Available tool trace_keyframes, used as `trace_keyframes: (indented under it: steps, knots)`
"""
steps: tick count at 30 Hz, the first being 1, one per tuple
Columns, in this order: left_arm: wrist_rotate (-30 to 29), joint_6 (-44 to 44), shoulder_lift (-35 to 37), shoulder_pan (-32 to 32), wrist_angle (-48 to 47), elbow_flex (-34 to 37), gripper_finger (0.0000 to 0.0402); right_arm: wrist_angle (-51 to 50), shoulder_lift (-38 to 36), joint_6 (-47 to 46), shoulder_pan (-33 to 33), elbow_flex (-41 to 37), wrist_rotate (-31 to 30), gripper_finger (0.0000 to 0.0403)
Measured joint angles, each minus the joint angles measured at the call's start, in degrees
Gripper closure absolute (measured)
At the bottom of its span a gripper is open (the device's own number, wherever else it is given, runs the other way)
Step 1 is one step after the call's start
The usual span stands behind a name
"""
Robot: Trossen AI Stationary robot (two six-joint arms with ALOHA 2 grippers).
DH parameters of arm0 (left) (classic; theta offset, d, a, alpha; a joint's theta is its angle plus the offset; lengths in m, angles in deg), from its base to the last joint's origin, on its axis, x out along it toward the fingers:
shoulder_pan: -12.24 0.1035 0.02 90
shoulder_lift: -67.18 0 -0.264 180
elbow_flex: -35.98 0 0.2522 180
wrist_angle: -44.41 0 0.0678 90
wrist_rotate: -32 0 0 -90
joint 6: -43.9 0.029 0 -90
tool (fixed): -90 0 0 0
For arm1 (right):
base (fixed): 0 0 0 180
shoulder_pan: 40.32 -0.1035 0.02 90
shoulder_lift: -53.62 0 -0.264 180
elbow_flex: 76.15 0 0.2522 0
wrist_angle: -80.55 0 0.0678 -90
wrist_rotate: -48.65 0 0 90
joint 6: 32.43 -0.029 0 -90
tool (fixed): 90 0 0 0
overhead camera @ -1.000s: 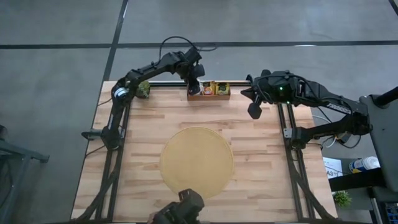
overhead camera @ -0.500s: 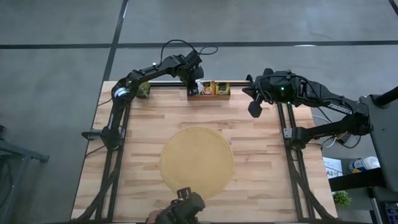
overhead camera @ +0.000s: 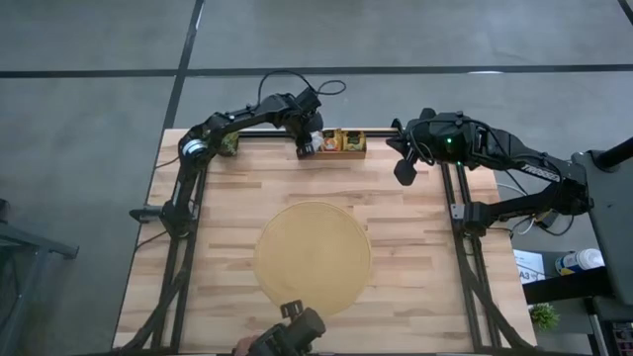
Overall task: Pick & Place Tea
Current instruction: Put the orange tea bag into the left section of the wooden organizer
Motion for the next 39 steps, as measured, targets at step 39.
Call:
trace_keyframes:
  steps: [39]
  knots:
    - [2.63, -9.87, 4.35, 0.87, 3.72, 5.20, 0.0401, 0.00, 0.00, 0.40, 0.00, 0.00, 0.06, 0.0394]
